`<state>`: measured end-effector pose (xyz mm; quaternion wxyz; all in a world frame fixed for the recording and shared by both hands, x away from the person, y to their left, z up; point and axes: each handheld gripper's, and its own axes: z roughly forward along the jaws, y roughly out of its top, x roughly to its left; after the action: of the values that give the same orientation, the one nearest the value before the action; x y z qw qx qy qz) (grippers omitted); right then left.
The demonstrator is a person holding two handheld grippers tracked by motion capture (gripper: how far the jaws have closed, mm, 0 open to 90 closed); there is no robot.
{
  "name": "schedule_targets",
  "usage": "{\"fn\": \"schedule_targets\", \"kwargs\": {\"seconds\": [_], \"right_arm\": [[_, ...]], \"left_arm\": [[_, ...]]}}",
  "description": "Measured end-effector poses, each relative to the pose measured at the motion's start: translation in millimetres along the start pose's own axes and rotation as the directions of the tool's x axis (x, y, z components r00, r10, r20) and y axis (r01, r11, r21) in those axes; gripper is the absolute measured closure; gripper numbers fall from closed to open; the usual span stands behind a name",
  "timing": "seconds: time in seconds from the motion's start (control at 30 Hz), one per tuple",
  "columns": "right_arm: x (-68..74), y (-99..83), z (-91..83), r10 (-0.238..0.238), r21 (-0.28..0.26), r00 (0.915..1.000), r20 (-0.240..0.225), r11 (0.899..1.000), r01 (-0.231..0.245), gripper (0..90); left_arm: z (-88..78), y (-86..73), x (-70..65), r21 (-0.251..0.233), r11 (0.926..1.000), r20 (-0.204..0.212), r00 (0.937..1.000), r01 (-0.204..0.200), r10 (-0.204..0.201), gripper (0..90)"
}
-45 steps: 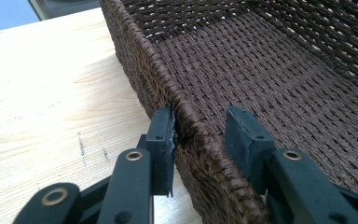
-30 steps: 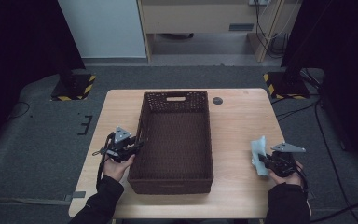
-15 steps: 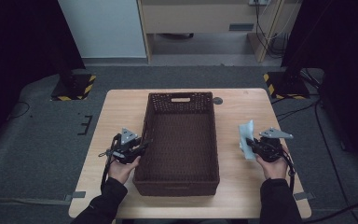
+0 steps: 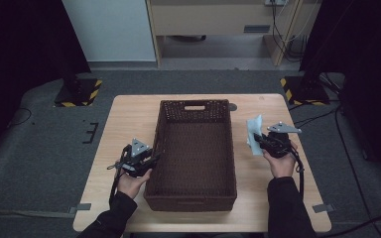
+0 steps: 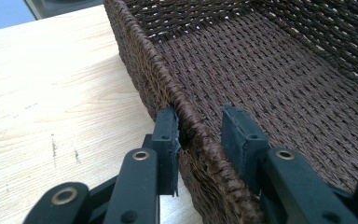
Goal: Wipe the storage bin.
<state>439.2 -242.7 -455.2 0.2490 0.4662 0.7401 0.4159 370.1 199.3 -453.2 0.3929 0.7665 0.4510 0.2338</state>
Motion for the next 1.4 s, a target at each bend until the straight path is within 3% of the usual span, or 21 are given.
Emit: {"fn": "schedule_targets", "kwargs": {"seconds": [0.3, 0.6, 0.83, 1.03, 1.13, 1.23, 1.3, 1.4], "right_arm": [[5.8, 20.6, 28.4, -0.014, -0.027, 0.9998, 0.015, 1.000, 0.014, 83.3], [8.6, 31.0, 61.5, 0.000, -0.051, 1.0000, -0.004, 0.999, -0.001, 83.6], [8.8, 22.1, 92.7, -0.010, -0.001, 0.9990, -0.043, 1.000, 0.010, 83.9], [8.4, 1.2, 116.5, -0.004, 0.130, 0.9981, -0.062, 0.991, 0.013, 84.0], [6.3, -2.9, 118.8, 0.012, 0.151, 0.9968, -0.079, 0.988, 0.000, 83.9], [4.4, 5.6, 108.5, 0.018, 0.087, 0.9953, -0.095, 0.996, -0.009, 84.0], [5.0, 17.5, 97.2, 0.005, -0.003, 0.9941, -0.109, 1.000, -0.005, 84.1], [8.2, 36.6, 81.8, -0.041, -0.101, 0.9938, -0.103, 0.994, 0.030, 84.1]], "left_arm": [[-0.9, -0.7, -3.0, 0.001, 1.0000, -0.002, 1.0000, -0.002, 0.002, 66.2], [-0.4, -0.8, -2.0, -0.001, 0.9999, 0.004, 0.9999, -0.015, 0.015, 65.4], [-0.1, -0.9, -1.3, -0.002, 0.9999, 0.010, 0.9998, -0.015, 0.015, 64.8], [0.0, -0.9, -1.2, -0.003, 0.9999, 0.010, 0.9999, -0.013, 0.013, 64.7], [0.1, -1.0, -1.1, -0.005, 0.9999, 0.011, 0.9999, -0.011, 0.011, 64.6], [0.2, -1.0, -1.1, -0.004, 0.9999, 0.012, 0.9999, -0.011, 0.011, 64.6], [0.2, -1.0, -1.0, -0.004, 0.9999, 0.012, 0.9999, -0.011, 0.011, 64.6], [0.2, -1.0, -1.0, -0.004, 0.9999, 0.012, 0.9999, -0.010, 0.010, 64.5]]}}
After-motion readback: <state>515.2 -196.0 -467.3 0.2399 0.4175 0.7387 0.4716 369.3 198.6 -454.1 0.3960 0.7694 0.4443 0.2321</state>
